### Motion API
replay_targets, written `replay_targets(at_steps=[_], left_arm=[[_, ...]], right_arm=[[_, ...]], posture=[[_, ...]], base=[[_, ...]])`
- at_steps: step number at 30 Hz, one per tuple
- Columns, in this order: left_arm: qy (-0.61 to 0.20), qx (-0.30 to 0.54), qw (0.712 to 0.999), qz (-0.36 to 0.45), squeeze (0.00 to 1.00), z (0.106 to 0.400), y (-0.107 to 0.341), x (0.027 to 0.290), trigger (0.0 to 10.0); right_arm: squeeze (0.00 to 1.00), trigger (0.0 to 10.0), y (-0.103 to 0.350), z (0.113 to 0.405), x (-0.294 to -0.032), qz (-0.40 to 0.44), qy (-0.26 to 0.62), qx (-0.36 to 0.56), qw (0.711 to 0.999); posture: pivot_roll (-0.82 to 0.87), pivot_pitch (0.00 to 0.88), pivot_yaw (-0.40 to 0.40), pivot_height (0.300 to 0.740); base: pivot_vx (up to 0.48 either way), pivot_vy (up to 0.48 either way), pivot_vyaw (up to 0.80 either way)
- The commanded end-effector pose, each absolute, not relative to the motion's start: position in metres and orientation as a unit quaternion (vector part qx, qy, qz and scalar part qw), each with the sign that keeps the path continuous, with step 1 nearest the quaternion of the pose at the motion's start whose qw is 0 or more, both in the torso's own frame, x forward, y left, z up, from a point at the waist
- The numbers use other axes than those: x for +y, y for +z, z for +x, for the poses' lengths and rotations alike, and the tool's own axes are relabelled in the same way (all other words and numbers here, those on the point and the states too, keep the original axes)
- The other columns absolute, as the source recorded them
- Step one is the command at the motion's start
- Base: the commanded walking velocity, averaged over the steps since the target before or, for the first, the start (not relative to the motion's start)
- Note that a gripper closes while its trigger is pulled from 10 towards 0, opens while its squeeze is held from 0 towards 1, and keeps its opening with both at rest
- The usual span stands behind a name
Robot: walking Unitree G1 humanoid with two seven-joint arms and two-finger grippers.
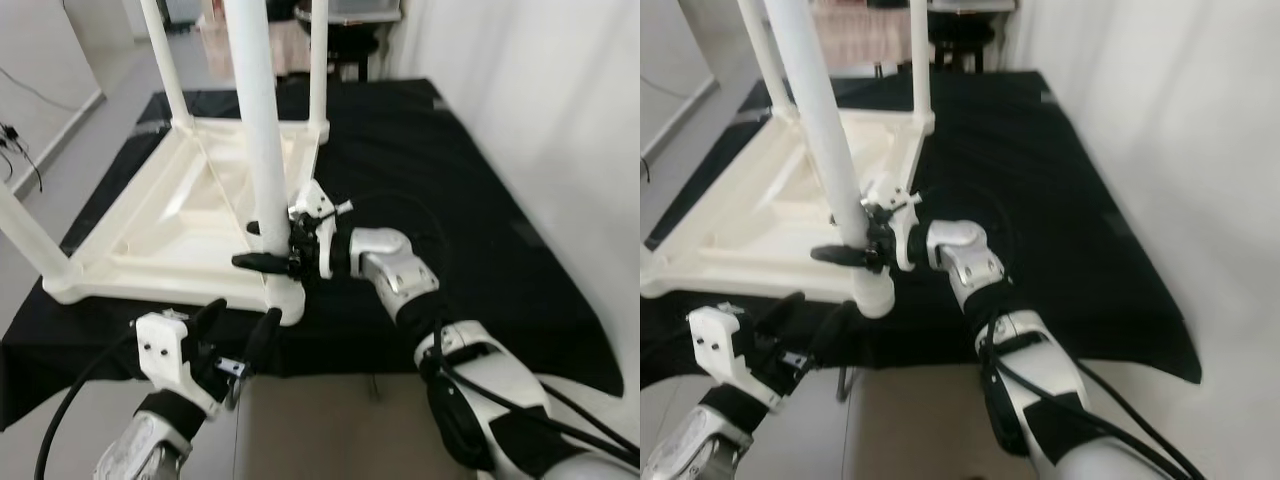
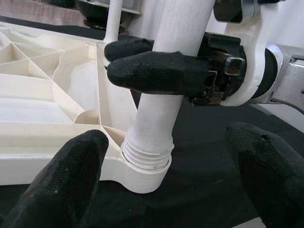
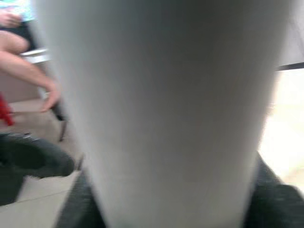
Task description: Building children table
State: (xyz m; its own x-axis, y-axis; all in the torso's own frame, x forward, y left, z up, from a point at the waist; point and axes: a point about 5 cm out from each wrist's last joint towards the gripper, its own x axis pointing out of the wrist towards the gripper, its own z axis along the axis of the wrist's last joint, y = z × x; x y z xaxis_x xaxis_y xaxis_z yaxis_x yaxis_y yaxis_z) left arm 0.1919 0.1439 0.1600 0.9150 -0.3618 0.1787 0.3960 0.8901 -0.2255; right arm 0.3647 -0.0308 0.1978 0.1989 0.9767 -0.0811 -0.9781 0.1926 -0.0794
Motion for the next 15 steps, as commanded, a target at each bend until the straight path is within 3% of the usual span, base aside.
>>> replay_targets(at_steps=[1,13,14,15], left_arm=[[-0.193,-0.061,0.971,-0.125,0.00,0.189,0.159,0.143,10.0],[-0.192,-0.061,0.971,-0.125,0.00,0.186,0.163,0.145,10.0],[-0.191,-0.061,0.972,-0.124,0.00,0.186,0.164,0.147,10.0],[-0.191,-0.061,0.972,-0.124,0.00,0.186,0.164,0.147,10.0]], right_arm=[[0.00,0.0,0.203,0.366,-0.029,-0.056,0.643,0.001,0.764],[0.00,0.0,0.190,0.371,-0.051,-0.078,0.550,0.002,0.831],[0.00,0.0,0.160,0.347,-0.038,-0.067,0.479,0.036,0.875],[0.00,0.0,0.160,0.347,-0.038,-0.067,0.479,0.036,0.875]], posture=[[0.05,0.115,-0.027,0.740],[0.04,0.169,-0.029,0.740],[0.04,0.170,-0.021,0.740],[0.04,0.170,-0.021,0.740]], base=[[0.000,0.000,0.00],[0.000,0.000,0.00],[0.000,0.000,0.00],[0.000,0.000,0.00]])
